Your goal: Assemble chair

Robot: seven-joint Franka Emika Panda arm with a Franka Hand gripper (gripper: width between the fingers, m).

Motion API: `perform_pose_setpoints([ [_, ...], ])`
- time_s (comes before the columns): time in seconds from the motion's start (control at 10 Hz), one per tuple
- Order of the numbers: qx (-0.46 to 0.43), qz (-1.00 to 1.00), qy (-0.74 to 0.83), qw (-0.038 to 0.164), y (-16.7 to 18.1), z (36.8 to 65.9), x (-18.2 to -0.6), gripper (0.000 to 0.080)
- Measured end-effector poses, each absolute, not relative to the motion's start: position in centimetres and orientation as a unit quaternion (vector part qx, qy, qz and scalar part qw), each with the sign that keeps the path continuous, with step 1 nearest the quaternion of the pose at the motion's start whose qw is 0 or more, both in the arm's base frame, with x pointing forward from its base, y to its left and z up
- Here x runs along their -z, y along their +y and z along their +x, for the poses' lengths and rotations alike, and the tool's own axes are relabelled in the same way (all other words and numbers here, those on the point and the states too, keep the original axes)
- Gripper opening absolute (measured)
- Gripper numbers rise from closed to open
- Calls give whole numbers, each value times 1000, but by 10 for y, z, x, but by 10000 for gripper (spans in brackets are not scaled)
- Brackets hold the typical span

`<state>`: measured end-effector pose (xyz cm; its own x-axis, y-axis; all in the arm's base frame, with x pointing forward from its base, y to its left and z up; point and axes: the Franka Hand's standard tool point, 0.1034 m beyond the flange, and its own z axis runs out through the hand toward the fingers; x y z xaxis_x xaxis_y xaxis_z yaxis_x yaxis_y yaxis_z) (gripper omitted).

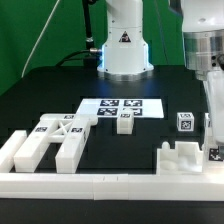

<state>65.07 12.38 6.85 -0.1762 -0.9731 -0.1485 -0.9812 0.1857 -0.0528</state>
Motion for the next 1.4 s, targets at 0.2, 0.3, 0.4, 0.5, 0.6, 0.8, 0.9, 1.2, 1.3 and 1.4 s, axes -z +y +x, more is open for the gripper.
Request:
perform_pose_setpoints([
  [0.2,-31,-679,730,75,125,650,-86,642],
  [0.3,-26,-688,719,89,122,652,-108,642],
  [0.4,-24,-689,718,94,118,651,-120,649],
  [0.5,-25,-689,718,92,119,650,-116,649],
  [0.6,-25,-690,718,90,119,649,-114,649],
  [0.8,-25,-690,718,90,119,649,-114,649],
  [0.9,-25,-690,718,90,119,649,-114,649],
  [1.2,-20,-751,654,89,112,633,-118,649],
  [1.3,-18,-794,601,87,106,623,-120,649],
  [1.4,-12,-823,562,85,105,617,-122,649],
])
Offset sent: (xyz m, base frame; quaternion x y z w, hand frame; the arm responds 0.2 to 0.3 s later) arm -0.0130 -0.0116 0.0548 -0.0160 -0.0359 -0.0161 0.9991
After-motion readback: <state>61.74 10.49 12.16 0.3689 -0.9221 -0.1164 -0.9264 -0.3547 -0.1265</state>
